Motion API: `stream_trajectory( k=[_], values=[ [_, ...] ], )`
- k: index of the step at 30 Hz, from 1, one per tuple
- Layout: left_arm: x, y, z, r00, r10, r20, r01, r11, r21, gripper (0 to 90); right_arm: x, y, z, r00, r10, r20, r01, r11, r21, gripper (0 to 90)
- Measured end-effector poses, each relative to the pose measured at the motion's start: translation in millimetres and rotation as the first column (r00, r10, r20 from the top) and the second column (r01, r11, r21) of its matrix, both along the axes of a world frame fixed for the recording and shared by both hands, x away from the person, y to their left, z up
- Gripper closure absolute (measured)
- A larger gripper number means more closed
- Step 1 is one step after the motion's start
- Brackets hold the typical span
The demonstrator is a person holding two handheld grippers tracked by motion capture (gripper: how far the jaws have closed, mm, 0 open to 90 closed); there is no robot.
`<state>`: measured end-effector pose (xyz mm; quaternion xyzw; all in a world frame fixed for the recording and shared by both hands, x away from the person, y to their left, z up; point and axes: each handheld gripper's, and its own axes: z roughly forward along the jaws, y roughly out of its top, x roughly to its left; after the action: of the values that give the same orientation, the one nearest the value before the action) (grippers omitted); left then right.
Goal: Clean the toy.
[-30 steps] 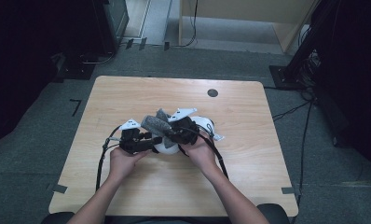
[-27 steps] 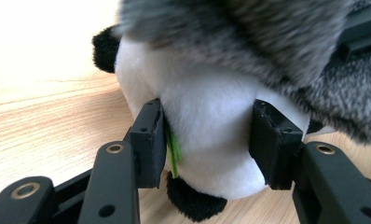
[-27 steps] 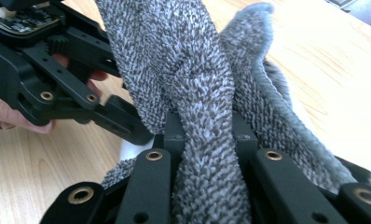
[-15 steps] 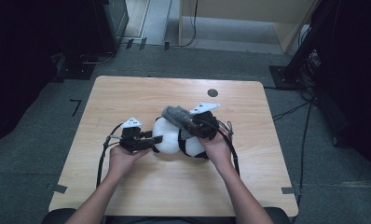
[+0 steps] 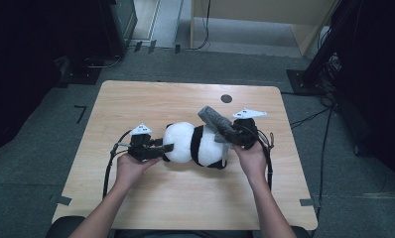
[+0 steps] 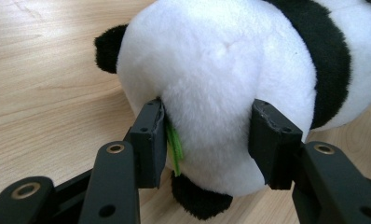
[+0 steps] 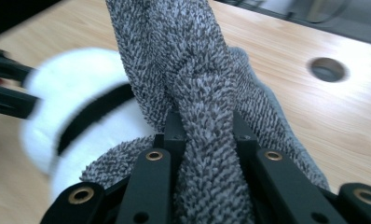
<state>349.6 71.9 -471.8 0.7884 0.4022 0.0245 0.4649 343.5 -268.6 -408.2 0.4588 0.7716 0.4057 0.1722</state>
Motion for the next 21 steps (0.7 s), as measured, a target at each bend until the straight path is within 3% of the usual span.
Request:
stream_trajectory(
  k=[4, 8, 12, 17, 21],
  values=[
    [0.9, 0.7, -0.1, 0.9999, 0.000, -0.012, 0.000, 1.0000, -0.004, 50.5, -1.1, -14.0, -5.1, 0.9988, -0.045, -0.020, 0.045, 0.999, 0.012, 75.8],
    [0.2, 0.9, -0.4, 0.9999, 0.003, -0.011, -0.003, 1.0000, -0.005, 50.4, -1.1, -27.6, -18.6, 0.9935, -0.086, -0.074, 0.089, 0.995, 0.036, 76.0],
    [0.6, 1.3, -0.5, 0.9999, 0.001, -0.014, -0.001, 1.0000, -0.005, 50.5, 0.0, -35.3, -33.7, 0.9886, -0.093, -0.118, 0.104, 0.991, 0.086, 76.2],
    [0.9, 1.5, -0.8, 0.9999, 0.001, -0.014, -0.001, 1.0000, -0.005, 50.5, 4.2, -36.6, -51.4, 0.9782, -0.095, -0.185, 0.114, 0.989, 0.093, 76.2],
    [1.0, 1.8, -1.0, 0.9999, -0.002, -0.014, 0.001, 1.0000, -0.007, 50.4, 7.7, -36.9, -55.6, 0.9719, -0.080, -0.222, 0.100, 0.992, 0.079, 75.9]
  ],
)
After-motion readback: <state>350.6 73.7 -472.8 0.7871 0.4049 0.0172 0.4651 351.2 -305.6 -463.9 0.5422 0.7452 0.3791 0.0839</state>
